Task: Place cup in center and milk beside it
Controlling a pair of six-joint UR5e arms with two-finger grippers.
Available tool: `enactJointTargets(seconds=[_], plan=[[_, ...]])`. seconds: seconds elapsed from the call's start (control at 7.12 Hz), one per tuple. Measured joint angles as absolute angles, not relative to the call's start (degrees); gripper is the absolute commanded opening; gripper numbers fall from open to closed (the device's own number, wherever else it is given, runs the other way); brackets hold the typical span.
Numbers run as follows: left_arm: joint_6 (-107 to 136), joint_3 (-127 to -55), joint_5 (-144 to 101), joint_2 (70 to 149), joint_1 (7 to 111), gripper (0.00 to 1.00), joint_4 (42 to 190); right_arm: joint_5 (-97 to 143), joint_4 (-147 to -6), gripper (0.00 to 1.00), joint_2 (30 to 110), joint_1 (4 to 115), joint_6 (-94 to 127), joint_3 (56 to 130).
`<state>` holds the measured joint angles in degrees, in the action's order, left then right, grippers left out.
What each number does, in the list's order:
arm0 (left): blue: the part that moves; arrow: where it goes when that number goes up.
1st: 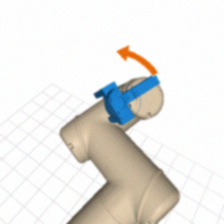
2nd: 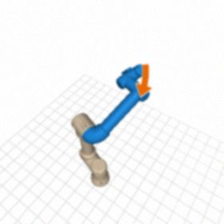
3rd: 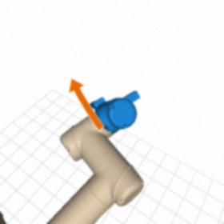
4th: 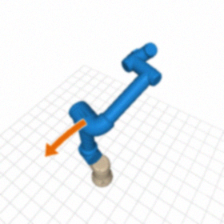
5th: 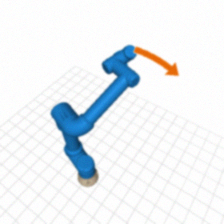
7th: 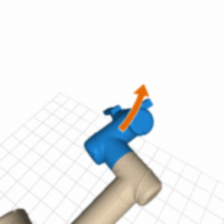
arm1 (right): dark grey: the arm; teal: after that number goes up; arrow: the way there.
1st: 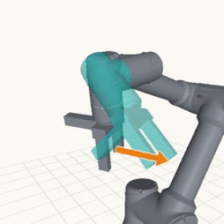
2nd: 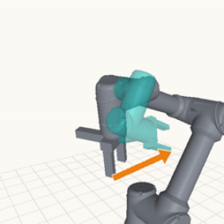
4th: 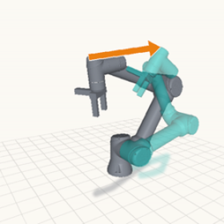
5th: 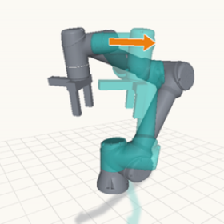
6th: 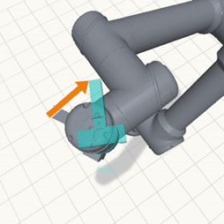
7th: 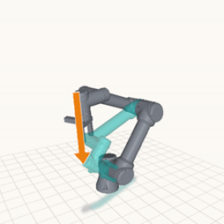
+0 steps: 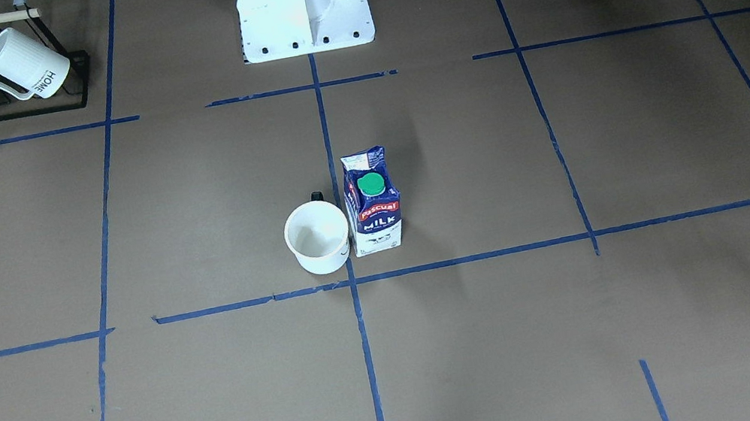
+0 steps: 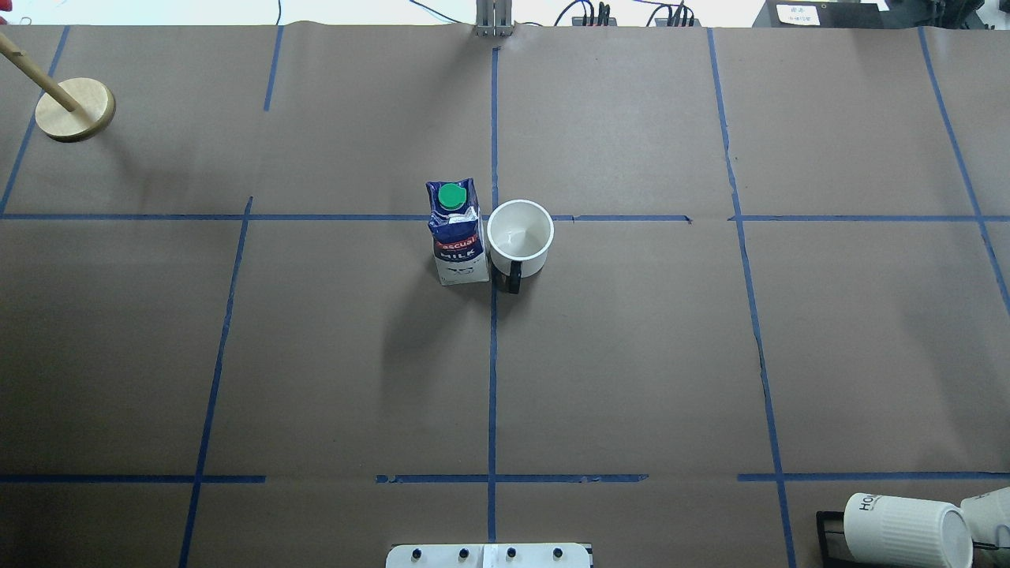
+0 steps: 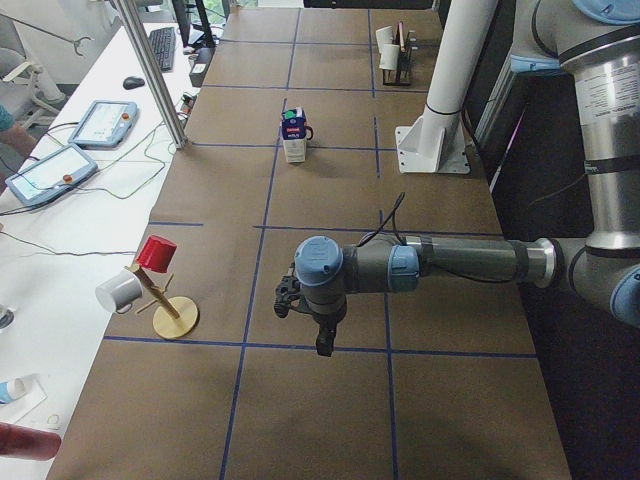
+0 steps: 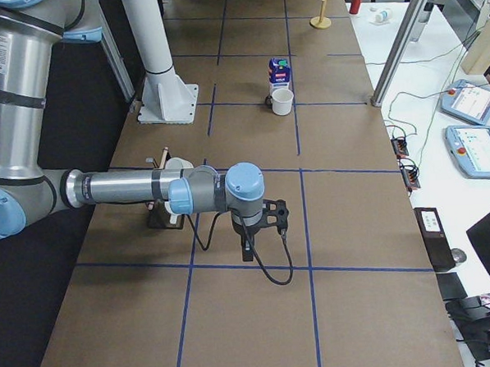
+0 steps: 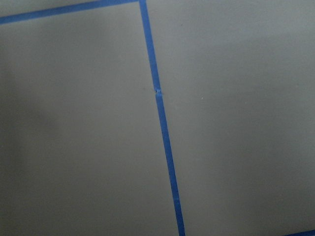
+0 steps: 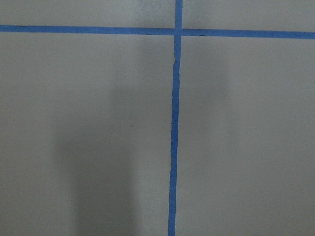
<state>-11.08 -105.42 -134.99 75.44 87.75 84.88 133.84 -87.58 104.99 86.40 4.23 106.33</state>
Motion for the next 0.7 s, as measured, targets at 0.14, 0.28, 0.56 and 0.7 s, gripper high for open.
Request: enactJointTargets(seconds=[0.14,0.28,0.56,0.7], plan=[[-11.2,-105.3,-133.7,75.5,87.7,1.00,85.1,133.9,-87.6,1.00,105.3,86.4,4.3,106.3],[-11.2,-105.3,-133.3,75.6,87.7,1.00,85.2,133.9,-87.6,1.00,105.4,86.4,4.4,106.2],[-11.3,-105.2,-133.4,75.5,87.6,1.00,85.3,133.9,-87.6,1.00,105.5,86.4,4.4,106.0],[-11.3,-105.2,-133.4,75.5,87.6,1.00,85.4,133.9,-87.6,1.00,105.5,86.4,4.5,105.8]])
